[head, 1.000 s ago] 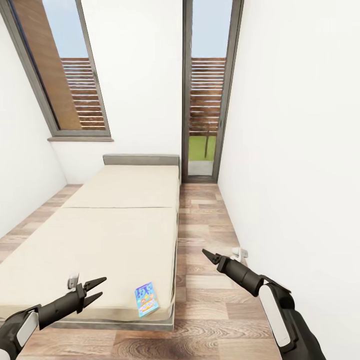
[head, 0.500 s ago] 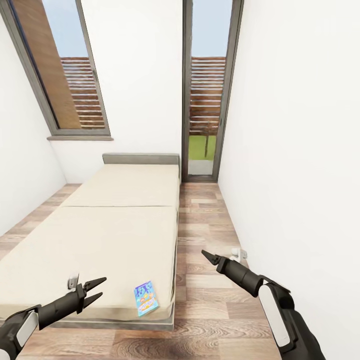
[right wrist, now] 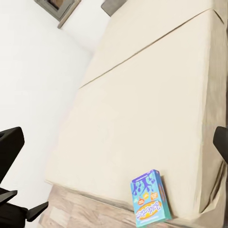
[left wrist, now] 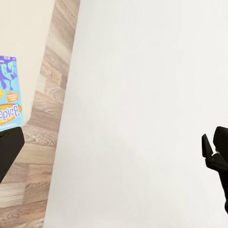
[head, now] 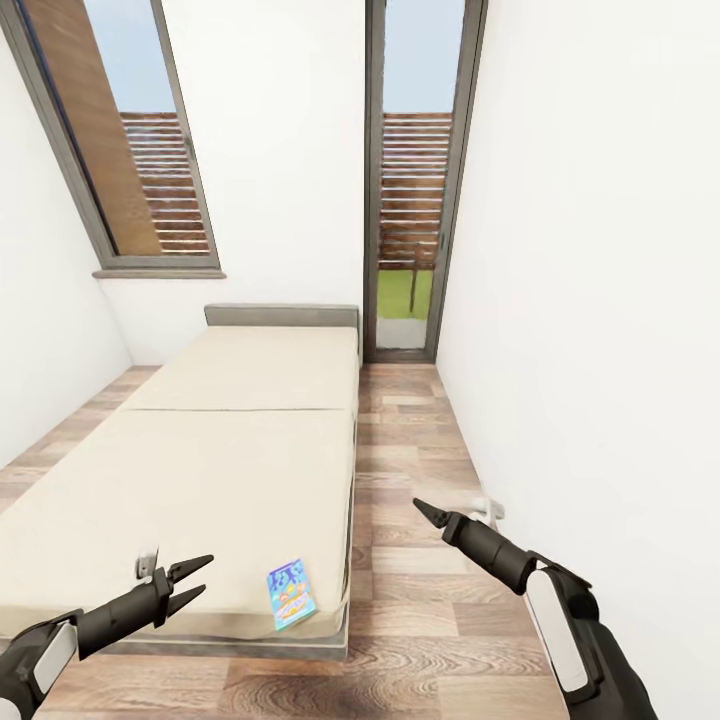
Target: Put all the toys in the child's room - the three board games (two on the bed and one on the table), the two jigsaw puzzles on the table, and the tennis ball on the table - inside the toy box on the table in the child's room.
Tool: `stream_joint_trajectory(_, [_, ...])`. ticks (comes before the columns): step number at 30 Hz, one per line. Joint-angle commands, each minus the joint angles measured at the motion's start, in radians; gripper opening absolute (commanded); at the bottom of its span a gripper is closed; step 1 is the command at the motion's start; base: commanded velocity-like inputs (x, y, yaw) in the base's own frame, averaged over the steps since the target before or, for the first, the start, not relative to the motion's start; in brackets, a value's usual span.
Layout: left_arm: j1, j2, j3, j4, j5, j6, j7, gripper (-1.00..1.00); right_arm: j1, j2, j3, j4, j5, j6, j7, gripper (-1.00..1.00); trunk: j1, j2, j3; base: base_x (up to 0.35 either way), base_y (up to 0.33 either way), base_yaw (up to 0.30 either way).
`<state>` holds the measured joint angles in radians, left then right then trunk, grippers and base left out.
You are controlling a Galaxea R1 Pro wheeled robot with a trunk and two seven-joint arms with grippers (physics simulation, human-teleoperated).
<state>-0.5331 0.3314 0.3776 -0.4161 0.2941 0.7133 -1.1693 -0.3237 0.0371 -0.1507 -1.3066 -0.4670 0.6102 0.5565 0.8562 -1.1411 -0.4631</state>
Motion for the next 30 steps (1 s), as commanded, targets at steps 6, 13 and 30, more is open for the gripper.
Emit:
stream_joint_trajectory(6, [-0.001,-0.001,0.001,0.0,0.002,0.009,0.0,1.0,-0.001,0.002,-0.012,0.0,-0.005,0.009,0.002,1.0,0.023,-0.043,-0.02,0.0,0.0,0.0])
stream_joint_trajectory(13, [-0.001,-0.001,0.001,0.0,0.002,0.008,0.002,1.0,-0.001,0.003,-0.017,-0.05,-0.077,0.022,0.002,1.0,0.05,-0.092,-0.042,0.0,0.0,0.0])
stream_joint_trajectory(30, [-0.001,-0.003,0.001,0.0,0.002,0.008,0.002,1.0,-0.002,-0.016,-0.019,-0.101,-0.386,0.138,0.004,1.0,0.115,-0.211,-0.095,0.0,0.0,0.0])
